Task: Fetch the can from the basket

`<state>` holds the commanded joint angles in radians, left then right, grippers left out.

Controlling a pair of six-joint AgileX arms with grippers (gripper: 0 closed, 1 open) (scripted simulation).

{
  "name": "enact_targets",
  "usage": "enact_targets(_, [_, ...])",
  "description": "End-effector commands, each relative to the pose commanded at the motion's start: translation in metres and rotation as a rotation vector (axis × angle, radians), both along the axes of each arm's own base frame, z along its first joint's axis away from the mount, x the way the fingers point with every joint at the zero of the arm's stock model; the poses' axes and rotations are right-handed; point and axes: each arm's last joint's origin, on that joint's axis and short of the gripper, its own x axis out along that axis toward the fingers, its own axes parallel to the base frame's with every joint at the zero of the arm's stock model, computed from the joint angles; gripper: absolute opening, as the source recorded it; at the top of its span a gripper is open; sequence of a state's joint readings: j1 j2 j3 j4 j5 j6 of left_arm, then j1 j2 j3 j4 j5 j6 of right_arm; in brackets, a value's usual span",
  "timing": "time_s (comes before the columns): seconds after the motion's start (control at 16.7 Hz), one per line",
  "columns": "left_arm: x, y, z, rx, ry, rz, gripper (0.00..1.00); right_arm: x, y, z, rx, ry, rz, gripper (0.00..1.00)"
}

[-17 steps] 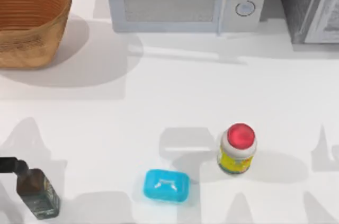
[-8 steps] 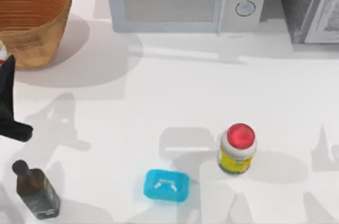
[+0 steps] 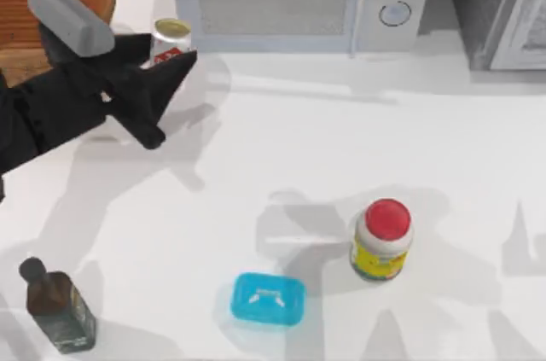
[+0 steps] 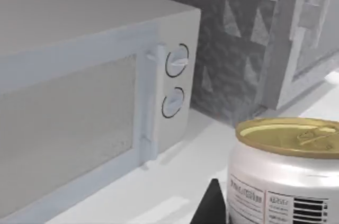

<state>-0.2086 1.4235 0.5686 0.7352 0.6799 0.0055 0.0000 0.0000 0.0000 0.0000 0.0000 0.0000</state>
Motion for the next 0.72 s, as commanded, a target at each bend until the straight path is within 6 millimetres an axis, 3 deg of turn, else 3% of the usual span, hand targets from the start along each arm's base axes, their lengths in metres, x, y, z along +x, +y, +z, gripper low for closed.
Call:
enact_targets(0.18, [0.040, -0.024, -0.038, -0.017, 0.023, -0.188, 0.00, 0.000, 0.000, 0.000, 0.000, 0.000, 0.000, 1.00])
enact_targets(0.36, [0.068, -0.041, -0.079, -0.034, 0.017, -0.341, 0.00, 0.000, 0.000, 0.000, 0.000, 0.000, 0.000, 1.00])
enact_targets(0.72, [0.090, -0.056, -0.159, -0.052, -0.009, -0.558, 0.00, 0.000, 0.000, 0.000, 0.000, 0.000, 0.000, 1.00])
